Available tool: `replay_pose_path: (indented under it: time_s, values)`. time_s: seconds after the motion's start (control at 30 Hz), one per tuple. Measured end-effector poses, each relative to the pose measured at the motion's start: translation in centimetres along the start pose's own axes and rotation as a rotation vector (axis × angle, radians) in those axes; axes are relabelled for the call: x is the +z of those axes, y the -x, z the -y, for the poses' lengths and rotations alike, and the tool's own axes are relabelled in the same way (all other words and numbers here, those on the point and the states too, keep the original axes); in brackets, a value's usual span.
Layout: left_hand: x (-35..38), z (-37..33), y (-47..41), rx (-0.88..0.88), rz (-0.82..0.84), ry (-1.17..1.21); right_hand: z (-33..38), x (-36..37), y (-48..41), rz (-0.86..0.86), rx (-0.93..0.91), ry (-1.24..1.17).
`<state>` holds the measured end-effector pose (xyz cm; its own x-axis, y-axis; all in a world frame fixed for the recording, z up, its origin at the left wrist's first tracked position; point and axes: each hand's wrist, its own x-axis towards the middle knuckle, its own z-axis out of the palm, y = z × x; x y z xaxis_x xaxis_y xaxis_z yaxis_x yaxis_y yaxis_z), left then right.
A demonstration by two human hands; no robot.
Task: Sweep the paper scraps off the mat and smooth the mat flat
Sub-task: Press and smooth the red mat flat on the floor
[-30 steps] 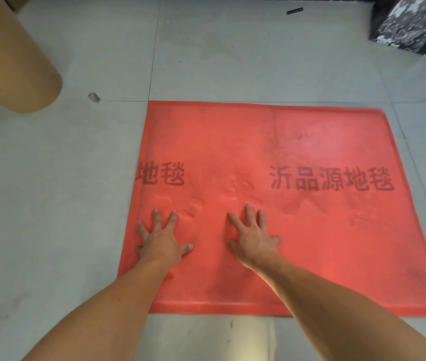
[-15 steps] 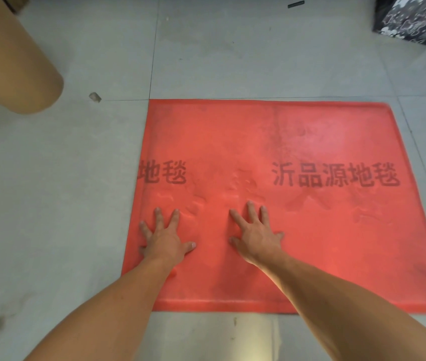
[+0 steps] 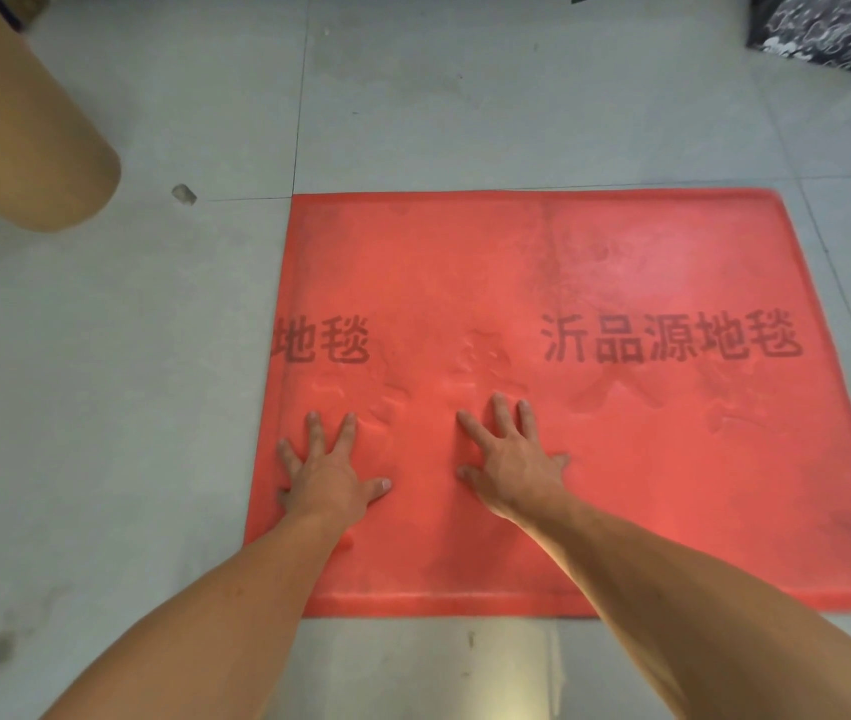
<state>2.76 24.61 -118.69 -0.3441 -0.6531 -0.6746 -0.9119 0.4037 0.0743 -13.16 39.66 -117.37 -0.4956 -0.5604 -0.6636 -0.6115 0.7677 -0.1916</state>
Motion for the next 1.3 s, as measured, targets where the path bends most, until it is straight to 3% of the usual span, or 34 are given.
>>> replay_pose_path:
  time_s: [1.3]
  values:
    - [-0.29, -0.54, 0.17, -0.007, 0.011, -0.025, -0.27, -0.37, -0.9, 0.032, -0.014, -0.003]
